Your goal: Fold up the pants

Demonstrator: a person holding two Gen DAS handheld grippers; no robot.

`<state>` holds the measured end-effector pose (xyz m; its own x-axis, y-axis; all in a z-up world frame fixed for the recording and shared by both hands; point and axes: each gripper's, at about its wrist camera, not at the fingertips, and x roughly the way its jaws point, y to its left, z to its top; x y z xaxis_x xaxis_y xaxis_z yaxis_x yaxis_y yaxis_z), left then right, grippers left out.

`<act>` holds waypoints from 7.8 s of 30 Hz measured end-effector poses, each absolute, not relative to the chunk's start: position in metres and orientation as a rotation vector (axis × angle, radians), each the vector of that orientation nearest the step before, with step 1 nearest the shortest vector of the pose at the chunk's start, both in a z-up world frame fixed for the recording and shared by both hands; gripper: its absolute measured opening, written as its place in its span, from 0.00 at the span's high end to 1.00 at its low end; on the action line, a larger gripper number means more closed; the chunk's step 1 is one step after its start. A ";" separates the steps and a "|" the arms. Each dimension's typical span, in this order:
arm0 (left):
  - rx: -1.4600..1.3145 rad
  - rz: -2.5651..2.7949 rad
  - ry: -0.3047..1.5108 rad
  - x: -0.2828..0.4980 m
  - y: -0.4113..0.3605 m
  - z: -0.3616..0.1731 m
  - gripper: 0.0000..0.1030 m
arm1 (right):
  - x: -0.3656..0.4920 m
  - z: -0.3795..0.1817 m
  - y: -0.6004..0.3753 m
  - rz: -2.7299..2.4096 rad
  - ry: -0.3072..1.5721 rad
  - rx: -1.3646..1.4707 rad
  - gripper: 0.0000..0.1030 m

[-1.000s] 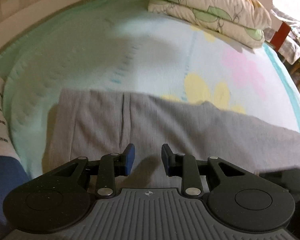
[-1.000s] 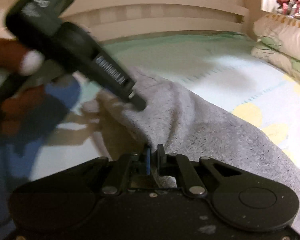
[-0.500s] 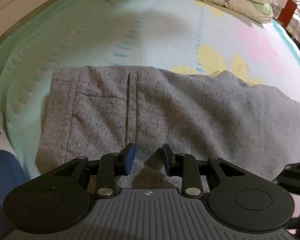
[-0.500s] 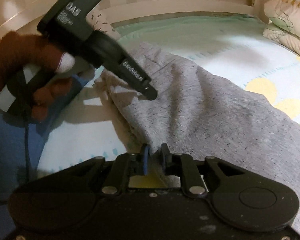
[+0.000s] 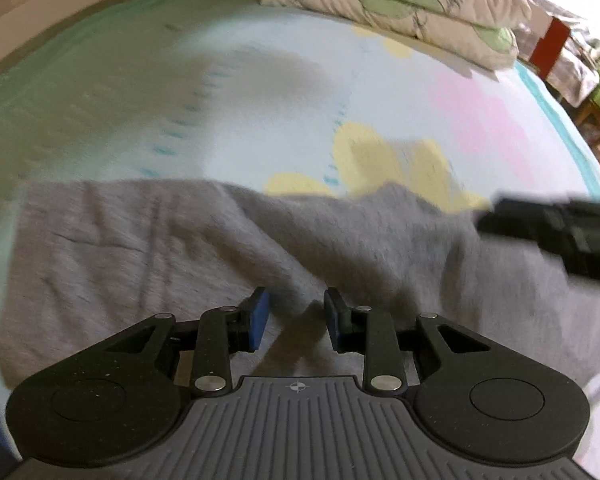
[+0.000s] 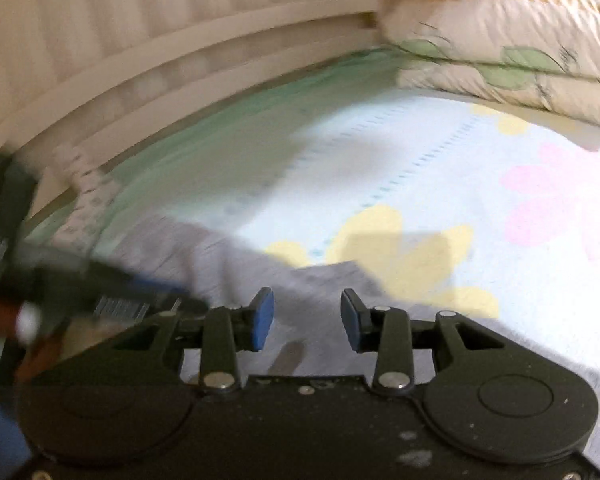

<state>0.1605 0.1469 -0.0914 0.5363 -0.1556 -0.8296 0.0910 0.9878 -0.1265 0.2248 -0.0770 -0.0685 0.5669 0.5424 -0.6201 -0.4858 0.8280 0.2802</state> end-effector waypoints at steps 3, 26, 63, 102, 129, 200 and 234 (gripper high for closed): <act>-0.046 -0.151 1.003 0.156 0.144 -0.103 0.72 | 0.256 -0.085 -0.069 0.589 0.810 0.075 0.60; -0.116 -0.125 0.948 0.152 0.149 -0.092 0.68 | 0.246 -0.103 -0.028 0.778 0.780 -0.083 0.95; -0.069 -0.165 1.014 0.095 0.144 -0.093 0.63 | 0.278 -0.141 -0.029 0.481 0.779 -0.094 0.88; -0.168 0.026 0.943 0.145 0.298 -0.037 0.35 | 0.132 -0.114 0.163 0.939 0.563 -0.376 0.94; -0.064 -0.073 0.924 0.171 0.211 -0.102 0.35 | 0.165 -0.129 -0.053 0.542 0.793 0.008 0.73; 0.043 -0.256 0.866 0.154 0.124 -0.119 0.27 | 0.289 -0.128 -0.094 0.722 0.795 -0.179 0.59; -0.090 -0.241 0.833 0.153 0.146 -0.105 0.27 | 0.308 -0.128 -0.026 0.550 0.692 -0.280 0.84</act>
<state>0.1533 0.1461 -0.1051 0.6473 -0.2467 -0.7212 0.1765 0.9690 -0.1730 0.3077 -0.0259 -0.1277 0.6366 0.3843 -0.6686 -0.5647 0.8228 -0.0647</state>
